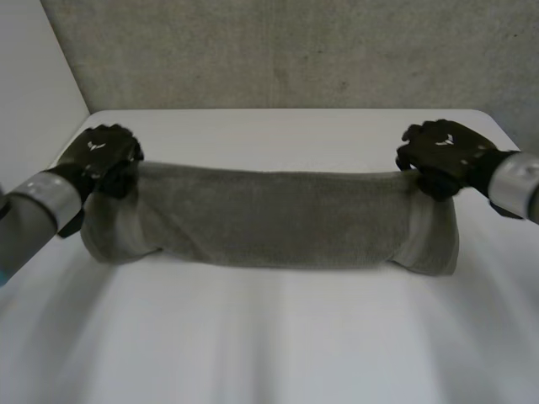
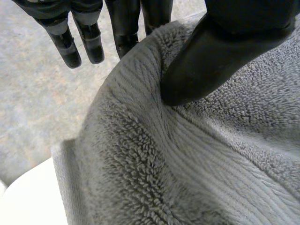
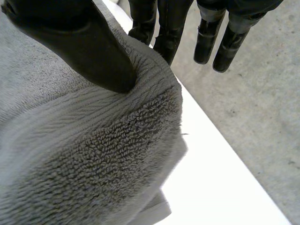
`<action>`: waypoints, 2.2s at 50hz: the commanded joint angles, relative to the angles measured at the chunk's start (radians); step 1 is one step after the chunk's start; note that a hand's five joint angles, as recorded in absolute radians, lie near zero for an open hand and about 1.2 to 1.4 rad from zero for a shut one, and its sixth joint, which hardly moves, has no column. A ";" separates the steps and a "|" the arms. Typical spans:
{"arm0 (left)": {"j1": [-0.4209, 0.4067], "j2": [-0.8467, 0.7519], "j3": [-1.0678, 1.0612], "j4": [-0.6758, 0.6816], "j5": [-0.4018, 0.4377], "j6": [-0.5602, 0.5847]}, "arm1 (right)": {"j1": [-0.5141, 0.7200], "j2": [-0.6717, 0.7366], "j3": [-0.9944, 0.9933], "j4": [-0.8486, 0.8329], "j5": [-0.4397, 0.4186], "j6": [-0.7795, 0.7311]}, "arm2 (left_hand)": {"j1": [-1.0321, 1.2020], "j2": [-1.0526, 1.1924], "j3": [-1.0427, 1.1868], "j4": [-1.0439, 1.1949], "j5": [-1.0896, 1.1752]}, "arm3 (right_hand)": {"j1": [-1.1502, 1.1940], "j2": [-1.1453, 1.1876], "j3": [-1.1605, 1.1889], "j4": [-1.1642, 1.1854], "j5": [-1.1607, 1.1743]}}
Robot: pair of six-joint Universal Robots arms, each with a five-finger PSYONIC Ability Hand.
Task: Fold the towel.
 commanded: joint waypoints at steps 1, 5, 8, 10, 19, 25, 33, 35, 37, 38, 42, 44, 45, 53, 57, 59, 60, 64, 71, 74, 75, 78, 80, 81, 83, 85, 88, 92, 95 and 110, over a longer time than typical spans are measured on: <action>-0.042 -0.162 0.342 -0.011 -0.023 -0.011 | 0.088 0.134 -0.282 -0.112 0.105 0.068 | 0.103 0.047 -0.057 -0.066 0.063 | 0.079 0.077 -0.052 -0.076 0.059; -0.082 -0.173 0.589 -0.005 -0.064 -0.077 | 0.108 0.127 -0.484 -0.269 0.133 0.293 | 0.103 0.047 -0.057 -0.066 0.063 | 0.079 0.077 -0.052 -0.076 0.059; -0.085 -0.154 0.680 0.001 -0.069 -0.161 | 0.109 0.096 -0.549 -0.372 0.147 0.460 | 0.103 0.047 -0.057 -0.066 0.063 | 0.079 0.077 -0.052 -0.076 0.059; -0.082 -0.134 0.697 0.006 -0.066 -0.202 | 0.106 0.085 -0.554 -0.396 0.145 0.517 | 0.103 0.047 -0.057 -0.066 0.063 | 0.079 0.077 -0.052 -0.076 0.059; -0.060 -0.084 0.565 0.156 -0.059 -0.250 | 0.100 0.015 -0.370 -0.435 0.127 0.534 | 0.103 0.047 -0.057 -0.066 0.063 | 0.079 0.077 -0.052 -0.076 0.059; -0.025 -0.053 0.296 0.239 -0.008 -0.244 | 0.097 -0.068 -0.082 -0.543 0.066 0.525 | 0.103 0.047 -0.057 -0.066 0.063 | 0.079 0.077 -0.052 -0.076 0.059; -0.005 -0.048 -0.033 0.335 0.067 -0.042 | 0.043 -0.085 0.258 -0.607 -0.040 0.429 | 0.103 0.047 -0.057 -0.066 0.063 | 0.079 0.077 -0.052 -0.076 0.059; -0.003 -0.056 -0.125 0.340 0.087 0.062 | 0.021 -0.070 0.354 -0.604 -0.053 0.352 | 0.103 0.047 -0.057 -0.066 0.063 | 0.079 0.077 -0.052 -0.076 0.059; -0.003 -0.054 -0.166 0.337 0.092 0.107 | 0.005 -0.068 0.392 -0.597 -0.060 0.309 | 0.103 0.047 -0.057 -0.066 0.063 | 0.079 0.077 -0.052 -0.076 0.059; -0.003 -0.054 -0.167 0.337 0.092 0.107 | 0.005 -0.068 0.393 -0.597 -0.060 0.309 | 0.103 0.047 -0.057 -0.066 0.063 | 0.079 0.077 -0.052 -0.076 0.059; 0.000 -0.035 -0.275 0.319 0.096 0.181 | -0.050 -0.088 0.472 -0.528 -0.115 0.219 | 0.103 0.047 -0.057 -0.066 0.063 | 0.079 0.077 -0.052 -0.076 0.059; 0.010 -0.005 -0.305 0.308 0.096 0.187 | -0.078 -0.127 0.480 -0.472 -0.139 0.203 | 0.103 0.047 -0.057 -0.066 0.063 | 0.079 0.077 -0.052 -0.076 0.059; 0.033 0.052 -0.332 0.293 0.099 0.185 | -0.107 -0.195 0.486 -0.409 -0.166 0.192 | 0.103 0.047 -0.057 -0.066 0.063 | 0.079 0.077 -0.052 -0.076 0.059; 0.136 0.298 -0.382 0.146 0.234 0.169 | -0.275 -0.429 0.442 -0.204 -0.324 0.197 | 0.103 0.047 -0.057 -0.066 0.063 | 0.079 0.077 -0.052 -0.076 0.059; 0.127 0.328 -0.350 0.112 0.259 0.138 | -0.279 -0.423 0.399 -0.206 -0.336 0.221 | 0.103 0.047 -0.057 -0.066 0.063 | 0.079 0.077 -0.052 -0.076 0.059; 0.124 0.318 -0.328 0.113 0.261 0.135 | -0.274 -0.397 0.384 -0.207 -0.330 0.223 | 0.103 0.047 -0.057 -0.066 0.063 | 0.079 0.077 -0.052 -0.076 0.059; 0.121 0.296 -0.302 0.116 0.258 0.133 | -0.259 -0.343 0.356 -0.207 -0.317 0.222 | 0.103 0.047 -0.057 -0.066 0.063 | 0.079 0.077 -0.052 -0.076 0.059; 0.110 0.171 -0.221 0.119 0.239 0.138 | -0.196 -0.211 0.273 -0.202 -0.240 0.211 | 0.103 0.047 -0.057 -0.066 0.063 | 0.079 0.077 -0.052 -0.076 0.059; 0.052 -0.089 0.008 0.115 0.133 0.149 | -0.067 -0.001 0.099 -0.201 -0.076 0.125 | 0.103 0.047 -0.057 -0.066 0.063 | 0.079 0.077 -0.052 -0.076 0.059; 0.047 -0.169 0.083 0.118 0.112 0.152 | -0.053 0.069 0.039 -0.204 -0.048 0.117 | 0.103 0.047 -0.057 -0.066 0.063 | 0.079 0.077 -0.052 -0.076 0.059; 0.047 -0.169 0.083 0.118 0.112 0.152 | -0.053 0.070 0.038 -0.204 -0.048 0.117 | 0.103 0.047 -0.057 -0.066 0.063 | 0.079 0.077 -0.052 -0.076 0.059; 0.041 -0.241 0.164 0.118 0.110 0.155 | -0.041 0.135 -0.029 -0.212 -0.019 0.117 | 0.103 0.047 -0.057 -0.066 0.063 | 0.079 0.077 -0.052 -0.076 0.059; 0.040 -0.275 0.203 0.118 0.110 0.155 | -0.026 0.172 -0.060 -0.212 -0.004 0.117 | 0.103 0.047 -0.057 -0.066 0.063 | 0.079 0.077 -0.052 -0.076 0.059; 0.036 -0.304 0.236 0.118 0.110 0.155 | -0.010 0.204 -0.093 -0.213 0.010 0.117 | 0.103 0.047 -0.057 -0.066 0.063 | 0.079 0.077 -0.052 -0.076 0.059; 0.030 -0.334 0.267 0.119 0.110 0.155 | 0.000 0.235 -0.121 -0.213 0.019 0.117 | 0.103 0.047 -0.057 -0.066 0.063 | 0.079 0.077 -0.052 -0.076 0.059; 0.018 -0.363 0.301 0.121 0.109 0.155 | 0.007 0.266 -0.147 -0.215 0.029 0.117 | 0.103 0.047 -0.057 -0.066 0.063 | 0.079 0.077 -0.052 -0.076 0.059; -0.003 -0.426 0.376 0.121 0.107 0.155 | 0.011 0.323 -0.198 -0.236 0.044 0.117 | 0.103 0.047 -0.057 -0.066 0.063 | 0.079 0.077 -0.052 -0.076 0.059; -0.016 -0.513 0.476 0.121 0.107 0.155 | 0.028 0.396 -0.267 -0.310 0.085 0.119 | 0.103 0.047 -0.057 -0.066 0.063 | 0.079 0.077 -0.052 -0.076 0.059; -0.017 -0.562 0.531 0.121 0.104 0.155 | 0.028 0.438 -0.308 -0.347 0.102 0.120 | 0.103 0.047 -0.057 -0.066 0.063 | 0.079 0.077 -0.052 -0.076 0.059; -0.034 -0.662 0.651 0.122 0.054 0.156 | 0.030 0.617 -0.531 -0.357 0.099 0.142 | 0.103 0.047 -0.057 -0.066 0.063 | 0.079 0.077 -0.052 -0.076 0.059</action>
